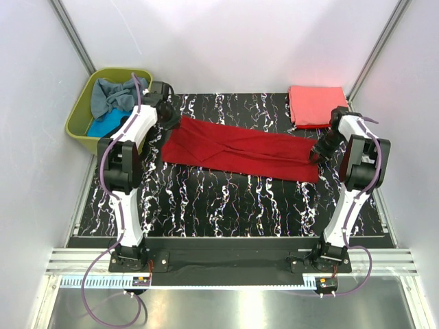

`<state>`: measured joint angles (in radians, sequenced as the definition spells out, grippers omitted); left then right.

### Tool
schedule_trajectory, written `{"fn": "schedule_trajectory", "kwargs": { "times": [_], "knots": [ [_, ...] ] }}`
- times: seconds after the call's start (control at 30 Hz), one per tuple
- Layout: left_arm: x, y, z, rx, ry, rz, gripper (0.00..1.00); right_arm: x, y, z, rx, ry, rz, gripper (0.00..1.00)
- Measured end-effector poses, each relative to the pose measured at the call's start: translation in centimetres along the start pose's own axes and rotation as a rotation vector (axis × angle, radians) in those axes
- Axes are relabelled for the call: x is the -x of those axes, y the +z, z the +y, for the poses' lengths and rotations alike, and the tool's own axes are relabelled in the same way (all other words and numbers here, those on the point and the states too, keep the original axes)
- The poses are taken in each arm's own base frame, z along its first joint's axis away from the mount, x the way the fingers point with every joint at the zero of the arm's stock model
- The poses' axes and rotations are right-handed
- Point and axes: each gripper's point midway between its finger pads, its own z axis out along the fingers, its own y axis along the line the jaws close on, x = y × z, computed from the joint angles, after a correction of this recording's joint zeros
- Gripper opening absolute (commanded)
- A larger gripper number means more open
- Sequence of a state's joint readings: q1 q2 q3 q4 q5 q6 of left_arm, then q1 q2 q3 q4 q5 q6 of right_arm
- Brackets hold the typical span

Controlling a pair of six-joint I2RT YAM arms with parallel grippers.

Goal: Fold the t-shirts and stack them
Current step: Fold the tshirt

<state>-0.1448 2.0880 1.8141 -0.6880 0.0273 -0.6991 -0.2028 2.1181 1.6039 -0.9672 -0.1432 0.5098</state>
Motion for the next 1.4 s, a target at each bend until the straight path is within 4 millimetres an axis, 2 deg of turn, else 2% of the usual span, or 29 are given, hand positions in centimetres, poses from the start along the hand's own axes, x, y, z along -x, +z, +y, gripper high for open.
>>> {"fn": "schedule_trajectory", "kwargs": {
  "times": [0.1,0.13,0.17,0.23,0.27,0.37,0.43,0.5,0.57,0.67,0.73,0.8,0.9,1.1,1.23,1.4],
  "knots": [
    [0.4,0.6,0.0,0.005,0.038,-0.009,0.07,0.7,-0.2,0.6,0.02,-0.012,-0.014,0.39],
    [0.5,0.7,0.0,0.006,0.047,-0.011,0.16,0.9,-0.4,0.7,0.023,-0.017,-0.018,0.43],
    [0.6,0.8,0.0,0.005,0.062,-0.013,0.2,1.1,-0.6,0.9,0.028,-0.024,-0.027,0.45],
    [0.9,0.8,0.0,0.005,0.088,-0.02,0.27,1.2,-1.3,1.0,0.035,-0.045,-0.041,0.48],
    [0.9,0.8,0.0,0.005,0.104,-0.024,0.28,1.3,-1.7,1.0,0.038,-0.053,-0.049,0.49],
    [0.8,0.4,-0.3,0.004,0.152,-0.032,0.31,1.2,-4.6,1.8,0.084,-0.1,-0.1,0.55],
    [0.2,-0.3,-0.4,0.0,0.181,-0.038,0.31,0.9,-7.0,2.7,0.128,-0.136,-0.142,0.56],
    [-1.1,-1.8,-0.7,-0.009,0.207,-0.031,0.31,-0.3,-9.2,4.5,0.183,-0.194,-0.177,0.56],
    [-2.5,-3.7,-1.1,-0.038,0.227,-0.023,0.3,-2.4,-10.2,7.3,0.25,-0.278,-0.18,0.56],
    [-4.8,-5.8,-1.8,-0.099,0.252,-0.006,0.27,-7.1,-9.2,12.2,0.337,-0.421,-0.126,0.5],
    [-6.5,-6.4,-2.0,-0.134,0.264,0.022,0.24,-10.9,-7.4,15.2,0.38,-0.508,-0.051,0.38],
    [-8.0,-6.1,-1.8,-0.144,0.27,0.06,0.22,-13.7,-5.6,17.0,0.4,-0.556,0.01,0.22],
    [-9.9,-5.3,-0.9,-0.134,0.273,0.115,0.21,-16.8,-2.9,18.7,0.409,-0.587,0.086,0.13],
    [-10.3,-5.3,-0.9,-0.14,0.269,0.128,0.2,-19.8,0.6,20.6,0.408,-0.594,0.14,0.06],
    [-10.8,-5.3,-1.4,-0.161,0.239,0.151,0.19,-20.9,1.5,21.9,0.427,-0.594,0.139,0.03],
    [-12.3,-4.4,-1.8,-0.161,0.22,0.199,0.17,-21.7,2.5,23.3,0.444,-0.604,0.119,0.01]
  ]
}}
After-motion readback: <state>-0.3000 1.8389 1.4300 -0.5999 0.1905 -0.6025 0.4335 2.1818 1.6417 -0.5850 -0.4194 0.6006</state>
